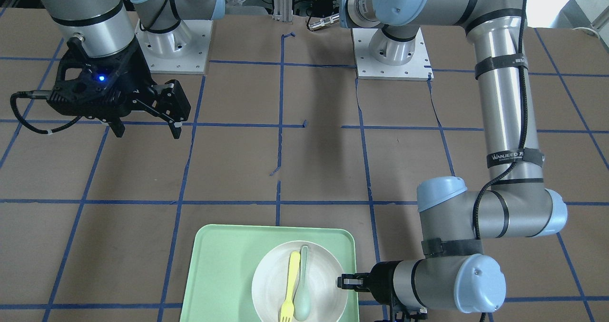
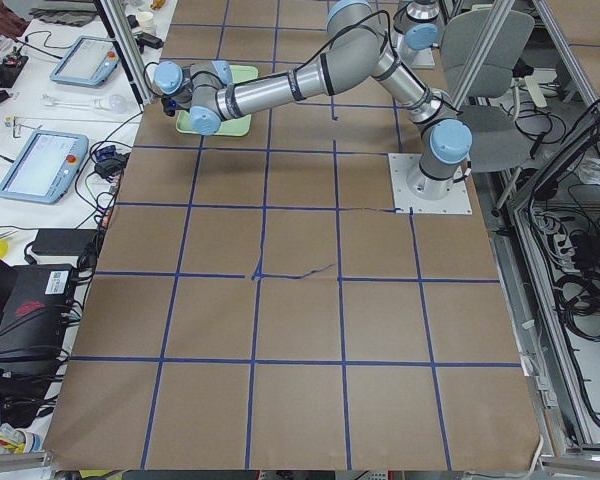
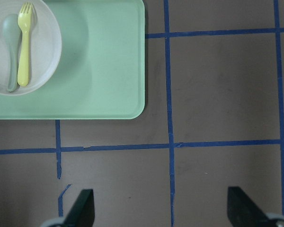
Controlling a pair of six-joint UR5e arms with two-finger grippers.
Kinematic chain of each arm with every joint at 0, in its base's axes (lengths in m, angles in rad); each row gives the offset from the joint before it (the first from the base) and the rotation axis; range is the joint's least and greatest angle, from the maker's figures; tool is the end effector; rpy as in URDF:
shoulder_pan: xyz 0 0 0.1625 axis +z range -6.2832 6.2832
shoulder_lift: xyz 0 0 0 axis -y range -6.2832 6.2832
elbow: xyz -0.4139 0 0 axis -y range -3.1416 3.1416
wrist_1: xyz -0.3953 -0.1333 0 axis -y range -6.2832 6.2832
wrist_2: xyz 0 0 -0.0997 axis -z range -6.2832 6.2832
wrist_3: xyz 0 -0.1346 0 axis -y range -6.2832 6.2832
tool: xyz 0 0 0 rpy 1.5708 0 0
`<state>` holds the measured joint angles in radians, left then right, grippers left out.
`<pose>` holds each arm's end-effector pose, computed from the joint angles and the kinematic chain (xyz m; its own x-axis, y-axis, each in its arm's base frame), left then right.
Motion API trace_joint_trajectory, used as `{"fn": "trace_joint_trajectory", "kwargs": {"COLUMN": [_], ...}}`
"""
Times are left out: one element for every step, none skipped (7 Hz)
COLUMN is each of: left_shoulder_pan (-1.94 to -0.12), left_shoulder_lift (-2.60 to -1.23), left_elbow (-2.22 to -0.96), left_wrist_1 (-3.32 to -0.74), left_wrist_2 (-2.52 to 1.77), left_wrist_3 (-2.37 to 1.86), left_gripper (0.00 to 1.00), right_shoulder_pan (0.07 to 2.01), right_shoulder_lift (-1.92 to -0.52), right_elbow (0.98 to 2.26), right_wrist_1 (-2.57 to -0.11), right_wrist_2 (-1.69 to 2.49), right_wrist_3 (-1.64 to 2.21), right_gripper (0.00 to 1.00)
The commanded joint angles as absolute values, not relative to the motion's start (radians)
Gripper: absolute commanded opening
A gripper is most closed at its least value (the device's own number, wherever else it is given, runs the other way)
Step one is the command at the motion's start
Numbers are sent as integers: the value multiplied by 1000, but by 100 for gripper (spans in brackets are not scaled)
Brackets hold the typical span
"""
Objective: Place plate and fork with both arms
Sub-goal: 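Carry the plate with the left gripper onto the green tray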
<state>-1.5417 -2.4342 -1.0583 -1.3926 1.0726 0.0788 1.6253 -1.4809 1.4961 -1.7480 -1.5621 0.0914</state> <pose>-0.1753 -0.7691 0.1620 -0.8752 -0.0298 0.4828 0.0404 0.9901 0.1343 0.1644 -0.5444 0.4520 -0.9991 0.0343 -0.0233 0.0376 0.9864 -0.1598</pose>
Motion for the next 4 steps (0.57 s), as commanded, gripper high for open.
{"fn": "trace_joint_trajectory", "kwargs": {"left_shoulder_pan": [-1563,-1577,-1589,-1598], "left_shoulder_lift": [-2450,-2444,-2447,-2445], "left_elbow": [-1063,-1068,-1074,-1083], "left_wrist_1": [-1387,-1387,-1387,-1362], "left_wrist_2": [1052,1058,1058,1058], "left_wrist_3": [52,51,29,14], "left_gripper": [0,18,23,42], "right_shoulder_pan": [1626,1628,1628,1628], "right_shoulder_lift": [-1488,-1488,-1489,-1489], "right_elbow": [1497,1497,1497,1505], "right_wrist_1": [-1717,-1694,-1692,-1680], "right_wrist_2": [-1565,-1565,-1559,-1555], "right_wrist_3": [100,100,100,98], "right_gripper": [100,100,100,100]}}
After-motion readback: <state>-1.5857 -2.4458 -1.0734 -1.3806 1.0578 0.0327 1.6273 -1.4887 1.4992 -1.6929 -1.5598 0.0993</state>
